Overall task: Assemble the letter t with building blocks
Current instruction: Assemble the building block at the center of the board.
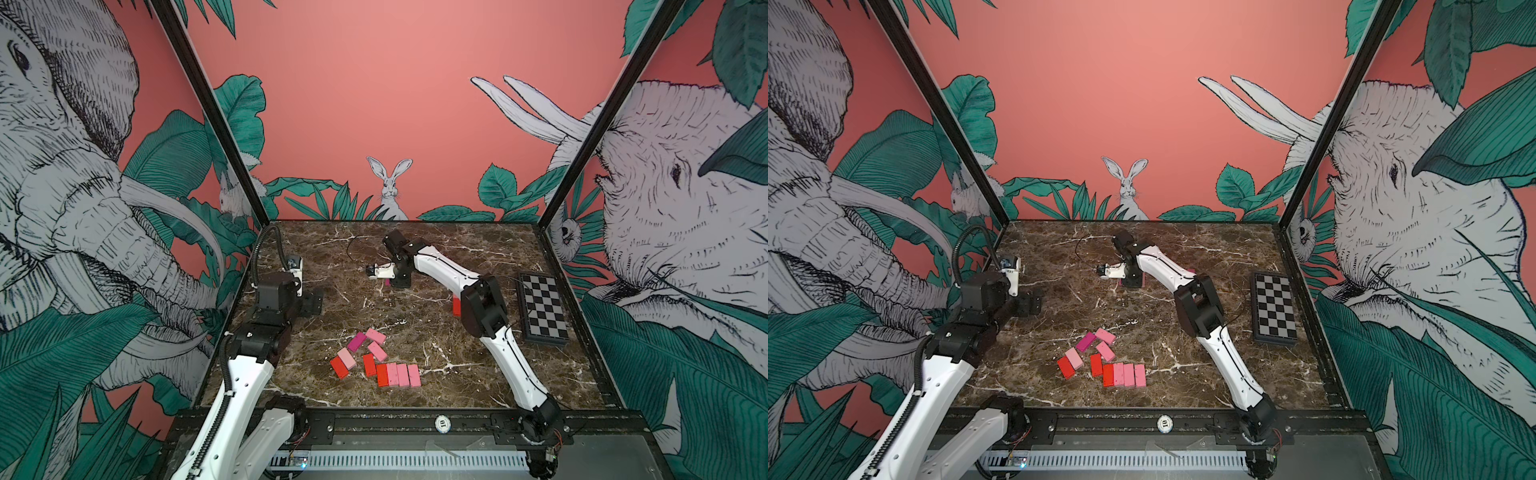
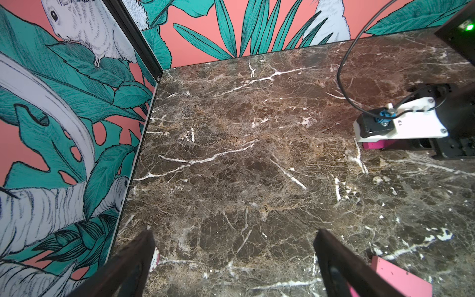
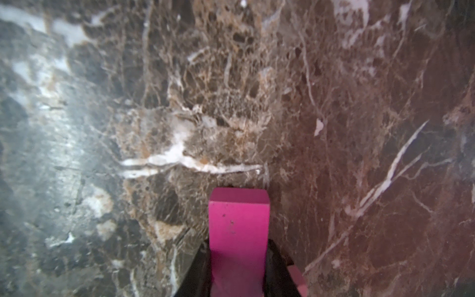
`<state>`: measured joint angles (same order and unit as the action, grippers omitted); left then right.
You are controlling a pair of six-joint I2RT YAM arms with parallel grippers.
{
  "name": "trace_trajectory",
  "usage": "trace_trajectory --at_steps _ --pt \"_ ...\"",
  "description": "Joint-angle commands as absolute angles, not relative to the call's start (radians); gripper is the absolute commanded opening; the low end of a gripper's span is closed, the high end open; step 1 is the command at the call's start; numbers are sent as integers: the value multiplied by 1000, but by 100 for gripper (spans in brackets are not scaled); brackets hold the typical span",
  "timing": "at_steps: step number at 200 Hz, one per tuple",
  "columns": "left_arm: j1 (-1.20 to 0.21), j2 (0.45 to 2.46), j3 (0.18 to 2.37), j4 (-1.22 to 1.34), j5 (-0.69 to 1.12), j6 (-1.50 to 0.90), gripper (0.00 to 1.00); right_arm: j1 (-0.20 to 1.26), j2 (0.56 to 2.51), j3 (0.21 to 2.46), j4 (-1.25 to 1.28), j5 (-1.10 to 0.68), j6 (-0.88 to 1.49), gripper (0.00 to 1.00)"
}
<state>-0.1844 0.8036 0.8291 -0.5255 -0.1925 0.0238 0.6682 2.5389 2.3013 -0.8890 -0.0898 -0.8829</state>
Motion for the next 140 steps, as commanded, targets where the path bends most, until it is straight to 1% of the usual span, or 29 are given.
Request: trace_trajectory --at_steps 1,69,92,140 --pt "-183 789 816 -518 -199 34 99 663 2557 2278 -920 -105 -881 21" --pt "-182 788 816 -518 -197 36 99 662 2556 2279 -940 -116 -874 25" --pt "-183 788 816 -518 -198 36 99 664 2560 2280 -946 -105 -869 30" --pt "-181 788 816 -519 -198 36 99 664 2562 2282 -950 -100 -864 33"
